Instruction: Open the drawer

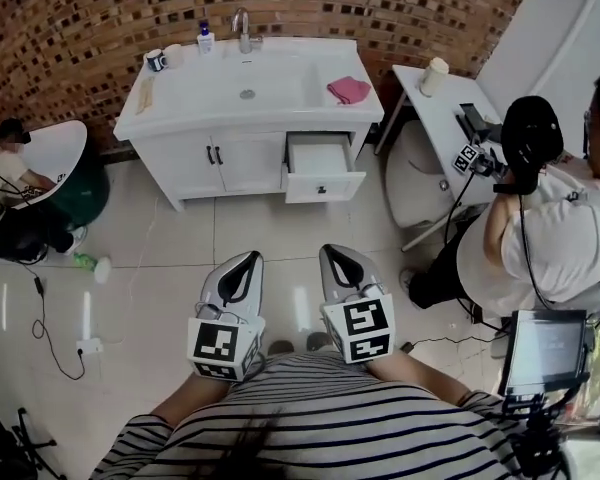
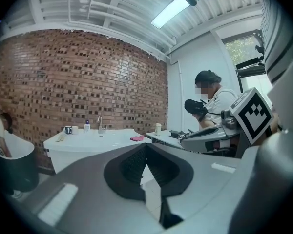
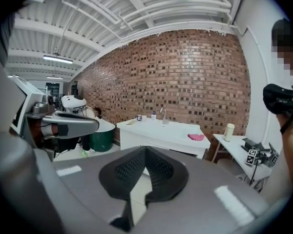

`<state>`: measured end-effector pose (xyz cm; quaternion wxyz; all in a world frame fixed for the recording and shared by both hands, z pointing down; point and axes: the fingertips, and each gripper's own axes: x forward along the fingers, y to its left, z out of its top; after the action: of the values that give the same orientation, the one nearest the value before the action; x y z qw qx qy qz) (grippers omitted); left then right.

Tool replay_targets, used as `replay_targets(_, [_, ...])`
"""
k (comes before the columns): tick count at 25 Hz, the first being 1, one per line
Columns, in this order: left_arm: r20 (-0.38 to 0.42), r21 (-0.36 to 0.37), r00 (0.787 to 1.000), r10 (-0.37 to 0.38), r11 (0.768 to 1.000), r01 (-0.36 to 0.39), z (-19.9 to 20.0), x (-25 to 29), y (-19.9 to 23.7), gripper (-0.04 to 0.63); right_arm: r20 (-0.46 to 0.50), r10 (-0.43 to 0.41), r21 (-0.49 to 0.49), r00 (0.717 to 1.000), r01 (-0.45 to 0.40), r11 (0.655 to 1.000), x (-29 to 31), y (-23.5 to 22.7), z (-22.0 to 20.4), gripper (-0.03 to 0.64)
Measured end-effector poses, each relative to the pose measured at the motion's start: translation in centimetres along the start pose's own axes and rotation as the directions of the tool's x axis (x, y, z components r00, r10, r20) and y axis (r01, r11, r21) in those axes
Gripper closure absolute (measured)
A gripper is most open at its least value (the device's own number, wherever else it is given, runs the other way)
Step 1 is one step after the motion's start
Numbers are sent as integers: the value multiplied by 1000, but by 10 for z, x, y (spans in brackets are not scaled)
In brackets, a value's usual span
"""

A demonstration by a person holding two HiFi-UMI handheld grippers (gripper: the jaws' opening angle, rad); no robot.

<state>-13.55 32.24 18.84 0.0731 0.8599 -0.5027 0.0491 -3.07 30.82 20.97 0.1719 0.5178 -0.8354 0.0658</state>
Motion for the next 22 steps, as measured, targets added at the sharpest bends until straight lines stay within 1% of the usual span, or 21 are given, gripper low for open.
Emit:
replay_targets(3, [-7, -3, 1000, 21, 1000, -21, -1, -4, -6, 580, 7, 39, -26, 999, -39, 999, -2, 7, 2, 615])
replay_targets(7, [-19, -12, 999, 40, 999, -41, -2, -1, -21, 580, 4, 67, -46, 998, -67, 997, -12, 2, 1, 615])
replay_targets(13, [-33, -13, 998, 48, 999, -48, -6, 7, -42, 580, 7, 90, -49, 996, -90, 995, -21, -10, -4, 615])
replay_targets(22, [-50, -17, 997, 53, 998, -54, -7, 11, -54, 580, 9, 103, -53, 995, -103, 993, -26, -17, -4, 615])
